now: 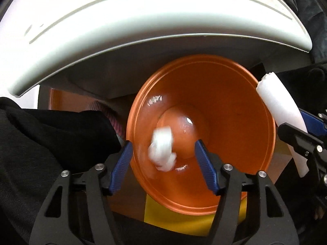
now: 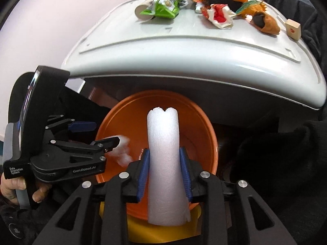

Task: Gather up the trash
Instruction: 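Lower both tools over the orange bin and open them to drop tube and tissue, then grasp the red-and-white wrapper with the right tool while the left tool grasps the green chip bag, then carry wrapper and chip bag over the orange bin and open both tools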

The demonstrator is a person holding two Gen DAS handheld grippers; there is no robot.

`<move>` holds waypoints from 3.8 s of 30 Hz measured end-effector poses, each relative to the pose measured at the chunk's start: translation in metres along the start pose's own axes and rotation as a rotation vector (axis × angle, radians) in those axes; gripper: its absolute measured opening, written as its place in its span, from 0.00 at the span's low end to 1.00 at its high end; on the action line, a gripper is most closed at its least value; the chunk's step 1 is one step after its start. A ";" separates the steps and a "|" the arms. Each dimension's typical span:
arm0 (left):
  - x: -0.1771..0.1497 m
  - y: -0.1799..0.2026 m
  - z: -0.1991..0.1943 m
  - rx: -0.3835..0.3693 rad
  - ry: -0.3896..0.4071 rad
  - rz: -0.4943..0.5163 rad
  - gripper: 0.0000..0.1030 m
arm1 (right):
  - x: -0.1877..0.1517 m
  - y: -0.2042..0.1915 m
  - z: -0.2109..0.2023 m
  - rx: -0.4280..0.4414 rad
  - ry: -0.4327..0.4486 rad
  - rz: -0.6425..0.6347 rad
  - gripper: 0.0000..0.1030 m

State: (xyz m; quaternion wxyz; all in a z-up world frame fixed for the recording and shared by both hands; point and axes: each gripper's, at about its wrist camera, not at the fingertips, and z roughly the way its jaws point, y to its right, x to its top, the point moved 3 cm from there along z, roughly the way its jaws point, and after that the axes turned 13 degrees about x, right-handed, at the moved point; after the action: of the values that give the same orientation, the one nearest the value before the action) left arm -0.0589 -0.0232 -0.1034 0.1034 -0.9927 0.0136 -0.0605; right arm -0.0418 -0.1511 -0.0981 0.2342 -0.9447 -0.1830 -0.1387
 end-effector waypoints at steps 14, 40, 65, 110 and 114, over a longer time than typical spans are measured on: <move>0.005 -0.005 0.000 -0.009 0.029 -0.047 0.64 | 0.004 0.002 -0.017 0.006 0.046 0.011 0.41; 0.055 -0.035 -0.057 -0.093 0.368 -0.149 0.73 | 0.215 0.070 0.011 -0.204 0.087 -0.107 0.57; 0.209 -0.005 -0.081 -0.124 0.425 -0.080 0.73 | 0.187 0.099 -0.007 -0.096 0.160 0.070 0.30; 0.054 -0.026 -0.122 -0.003 0.470 -0.117 0.26 | 0.062 -0.007 -0.075 -0.015 0.283 -0.083 0.30; 0.027 -0.019 -0.102 -0.039 0.383 -0.089 0.26 | 0.039 -0.021 -0.070 0.005 0.253 -0.084 0.30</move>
State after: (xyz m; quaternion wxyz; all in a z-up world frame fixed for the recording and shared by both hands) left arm -0.0445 -0.0267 0.0026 0.0771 -0.9645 -0.0098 -0.2525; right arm -0.0278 -0.1570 -0.0165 0.2518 -0.9105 -0.1919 -0.2661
